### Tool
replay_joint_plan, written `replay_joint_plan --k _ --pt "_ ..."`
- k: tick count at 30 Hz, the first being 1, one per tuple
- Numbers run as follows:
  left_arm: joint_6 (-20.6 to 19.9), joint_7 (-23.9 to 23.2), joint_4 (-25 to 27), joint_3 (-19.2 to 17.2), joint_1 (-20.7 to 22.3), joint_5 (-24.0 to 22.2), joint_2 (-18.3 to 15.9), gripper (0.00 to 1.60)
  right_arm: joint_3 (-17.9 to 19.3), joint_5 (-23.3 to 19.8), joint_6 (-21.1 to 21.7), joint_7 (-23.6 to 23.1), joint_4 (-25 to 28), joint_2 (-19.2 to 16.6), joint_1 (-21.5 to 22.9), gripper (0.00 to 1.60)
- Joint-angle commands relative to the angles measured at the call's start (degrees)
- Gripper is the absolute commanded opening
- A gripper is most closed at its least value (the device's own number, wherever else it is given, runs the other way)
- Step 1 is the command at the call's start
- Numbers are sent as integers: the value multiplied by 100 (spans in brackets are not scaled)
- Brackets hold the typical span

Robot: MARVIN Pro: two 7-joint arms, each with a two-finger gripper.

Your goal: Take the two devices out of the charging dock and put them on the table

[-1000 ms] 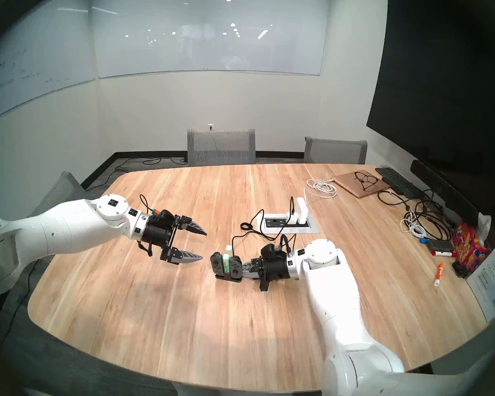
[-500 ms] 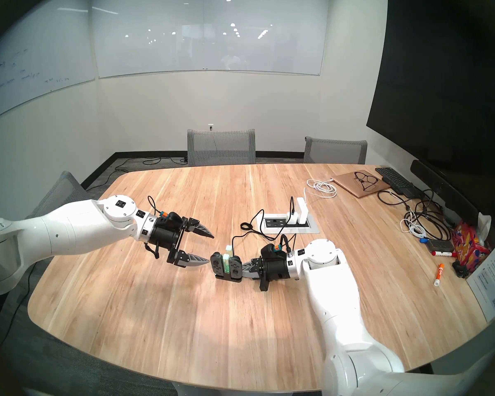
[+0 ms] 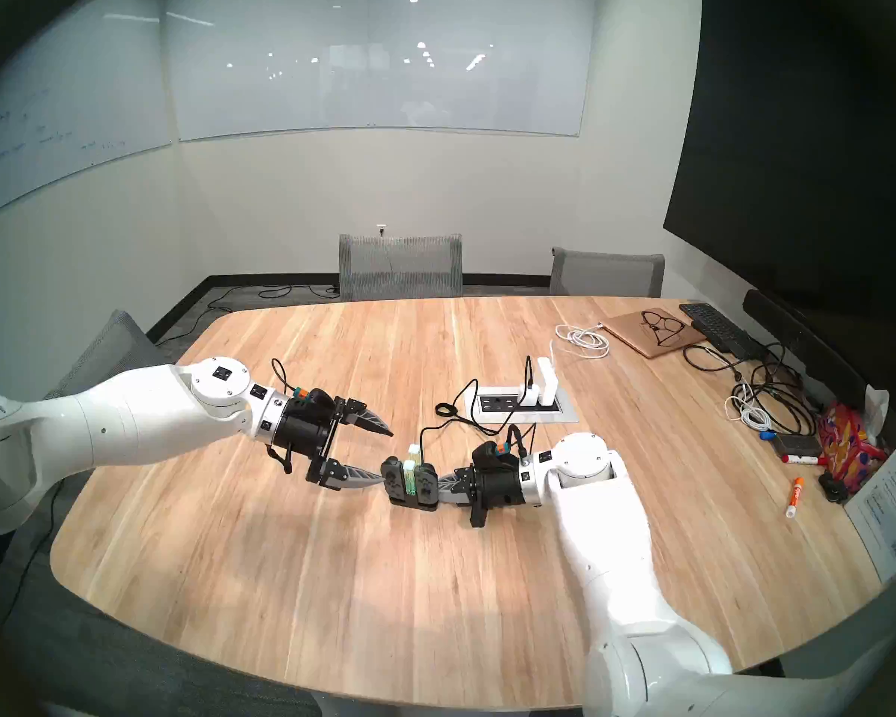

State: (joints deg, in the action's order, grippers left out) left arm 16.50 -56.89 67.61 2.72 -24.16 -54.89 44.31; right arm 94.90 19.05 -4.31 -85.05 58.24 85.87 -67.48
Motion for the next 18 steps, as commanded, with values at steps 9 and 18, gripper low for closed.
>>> replay_joint_plan --k 9,18 --pt "8 50 128 79 -31 145 -46 160 11 -90 -11 5 57 -14 61 0" --pt "3 61 11 107 -56 170 71 160 7 -93 -10 5 57 -16 60 0"
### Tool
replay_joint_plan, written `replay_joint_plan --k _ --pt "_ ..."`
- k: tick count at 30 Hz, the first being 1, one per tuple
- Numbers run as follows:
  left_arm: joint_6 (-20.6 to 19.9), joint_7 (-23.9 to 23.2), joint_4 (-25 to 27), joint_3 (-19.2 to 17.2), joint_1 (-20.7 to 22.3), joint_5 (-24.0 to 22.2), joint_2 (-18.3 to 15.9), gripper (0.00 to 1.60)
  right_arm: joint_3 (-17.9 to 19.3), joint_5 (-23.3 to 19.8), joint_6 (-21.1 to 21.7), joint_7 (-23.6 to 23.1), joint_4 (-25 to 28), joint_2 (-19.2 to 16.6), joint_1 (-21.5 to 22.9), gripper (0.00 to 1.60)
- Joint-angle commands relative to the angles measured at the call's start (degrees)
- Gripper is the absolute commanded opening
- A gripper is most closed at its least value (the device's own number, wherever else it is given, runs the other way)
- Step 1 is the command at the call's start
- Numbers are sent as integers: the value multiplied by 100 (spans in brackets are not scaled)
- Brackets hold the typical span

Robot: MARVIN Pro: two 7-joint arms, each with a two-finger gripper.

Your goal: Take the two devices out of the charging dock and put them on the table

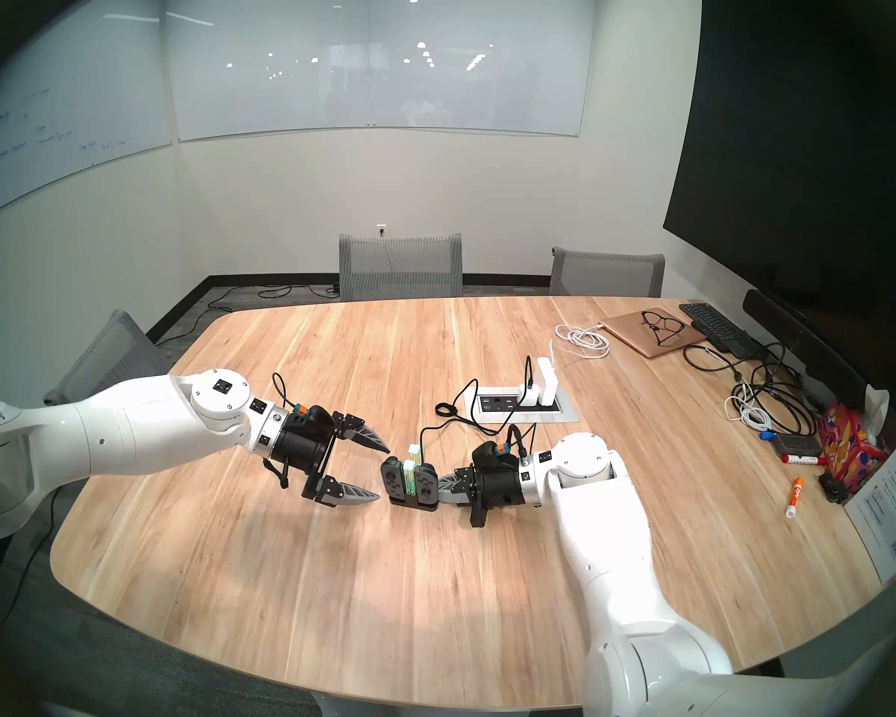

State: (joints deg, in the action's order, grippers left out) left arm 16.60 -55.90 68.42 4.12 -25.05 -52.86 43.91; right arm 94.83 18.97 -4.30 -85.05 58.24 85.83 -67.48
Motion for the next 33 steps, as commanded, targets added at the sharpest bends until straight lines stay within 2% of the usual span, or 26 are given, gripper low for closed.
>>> replay_joint_plan --k 1,33 --pt "-3 -38 -89 -28 30 -32 126 160 14 -85 -11 5 58 -12 60 0" --pt "8 65 -217 54 15 36 316 160 6 -93 -10 5 57 -17 60 0"
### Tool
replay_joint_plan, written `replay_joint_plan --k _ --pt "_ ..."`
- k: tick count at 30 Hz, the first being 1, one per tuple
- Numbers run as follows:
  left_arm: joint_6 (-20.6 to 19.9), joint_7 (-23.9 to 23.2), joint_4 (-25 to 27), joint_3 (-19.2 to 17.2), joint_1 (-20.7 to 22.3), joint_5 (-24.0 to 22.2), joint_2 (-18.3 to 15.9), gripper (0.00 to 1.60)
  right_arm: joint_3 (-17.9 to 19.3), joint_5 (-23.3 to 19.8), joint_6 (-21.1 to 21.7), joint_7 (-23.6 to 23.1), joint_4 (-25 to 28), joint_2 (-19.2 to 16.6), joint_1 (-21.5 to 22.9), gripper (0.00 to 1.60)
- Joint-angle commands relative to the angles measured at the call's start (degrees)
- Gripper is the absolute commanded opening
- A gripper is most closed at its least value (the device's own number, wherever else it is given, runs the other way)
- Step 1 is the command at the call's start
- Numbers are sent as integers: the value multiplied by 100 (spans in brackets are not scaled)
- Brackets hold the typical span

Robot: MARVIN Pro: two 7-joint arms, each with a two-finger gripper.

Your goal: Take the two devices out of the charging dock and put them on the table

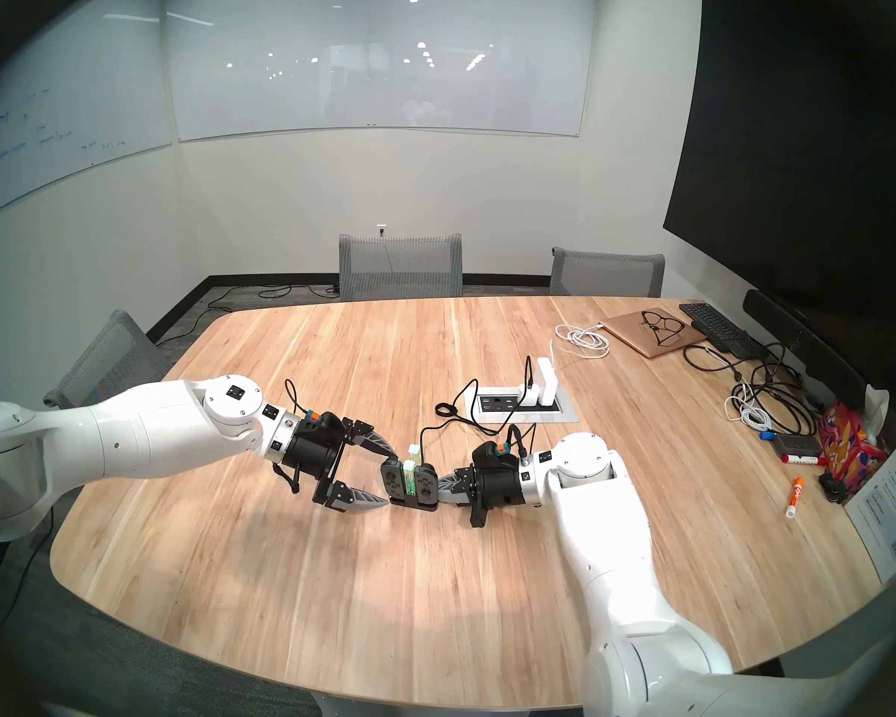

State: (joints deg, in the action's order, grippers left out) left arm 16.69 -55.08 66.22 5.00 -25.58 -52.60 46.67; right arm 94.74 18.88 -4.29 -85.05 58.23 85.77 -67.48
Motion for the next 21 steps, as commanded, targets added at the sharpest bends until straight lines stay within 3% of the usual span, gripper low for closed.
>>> replay_joint_plan --k 1,6,7,9,11,14,16,18,21 --pt "0 -15 -1 -31 69 12 44 160 15 -84 -10 5 57 -11 60 0" --pt "4 -6 3 -16 77 25 54 155 14 -85 -10 5 58 -11 60 0" --pt "4 -2 5 -13 79 29 55 142 14 -85 -10 5 58 -11 60 0" --pt "5 7 10 -8 80 36 58 93 13 -86 -10 5 58 -11 60 0" --pt "4 21 18 -4 83 45 59 61 13 -86 -10 5 58 -12 60 0" --pt "1 35 23 3 87 56 64 45 12 -87 -10 5 58 -12 60 0" --pt "0 45 23 5 89 66 71 11 12 -87 -10 5 57 -12 60 0" --pt "4 47 11 9 89 77 87 0 12 -87 -10 5 57 -12 60 0" --pt "19 78 -6 11 81 109 112 0 11 -88 -10 5 57 -13 60 0"
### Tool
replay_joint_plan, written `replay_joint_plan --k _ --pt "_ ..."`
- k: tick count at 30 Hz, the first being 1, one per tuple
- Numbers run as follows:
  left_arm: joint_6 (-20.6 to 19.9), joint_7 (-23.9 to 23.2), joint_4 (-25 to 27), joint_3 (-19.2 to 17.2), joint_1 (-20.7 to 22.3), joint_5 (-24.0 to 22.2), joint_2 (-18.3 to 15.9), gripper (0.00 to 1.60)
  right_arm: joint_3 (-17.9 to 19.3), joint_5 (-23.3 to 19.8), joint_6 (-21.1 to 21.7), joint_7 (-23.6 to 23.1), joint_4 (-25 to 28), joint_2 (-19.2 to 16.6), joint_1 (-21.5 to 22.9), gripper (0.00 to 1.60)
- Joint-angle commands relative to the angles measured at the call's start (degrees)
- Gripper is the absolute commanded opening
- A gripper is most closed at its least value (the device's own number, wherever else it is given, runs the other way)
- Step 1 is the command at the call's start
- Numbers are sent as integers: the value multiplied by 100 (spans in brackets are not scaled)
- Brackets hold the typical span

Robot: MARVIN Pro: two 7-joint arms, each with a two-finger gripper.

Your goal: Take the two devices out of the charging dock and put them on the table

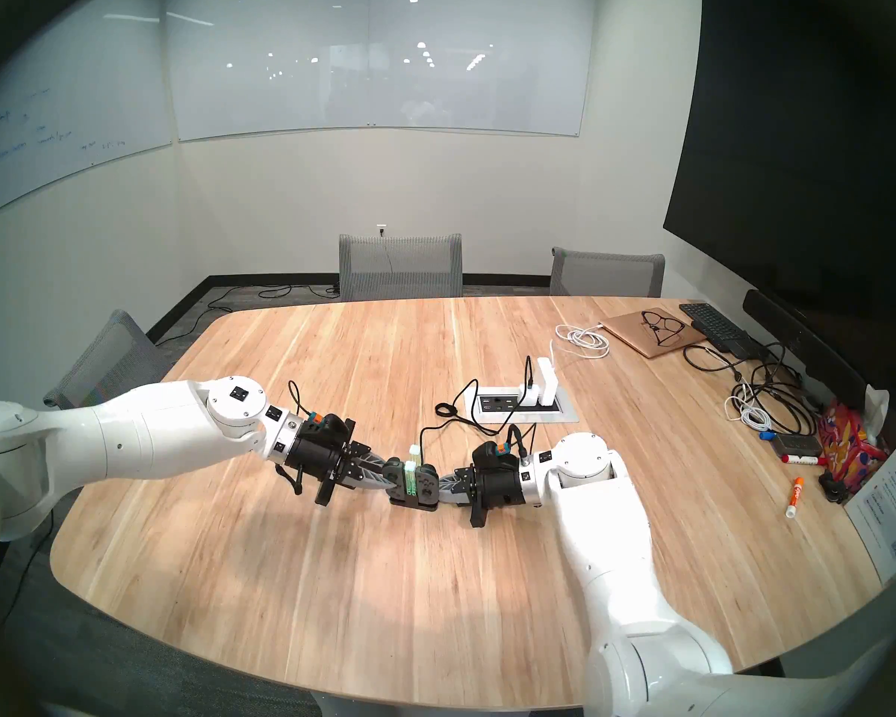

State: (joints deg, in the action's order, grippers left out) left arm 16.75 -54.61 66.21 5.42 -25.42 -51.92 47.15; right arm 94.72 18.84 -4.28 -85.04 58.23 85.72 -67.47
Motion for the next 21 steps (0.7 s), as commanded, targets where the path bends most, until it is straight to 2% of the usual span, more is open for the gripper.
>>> replay_joint_plan --k 1,21 --pt "22 48 -8 -33 60 51 67 0 14 -84 -11 4 58 -8 59 0" --pt "219 259 388 -178 67 -93 -193 0 8 -85 -9 4 58 -11 59 0"
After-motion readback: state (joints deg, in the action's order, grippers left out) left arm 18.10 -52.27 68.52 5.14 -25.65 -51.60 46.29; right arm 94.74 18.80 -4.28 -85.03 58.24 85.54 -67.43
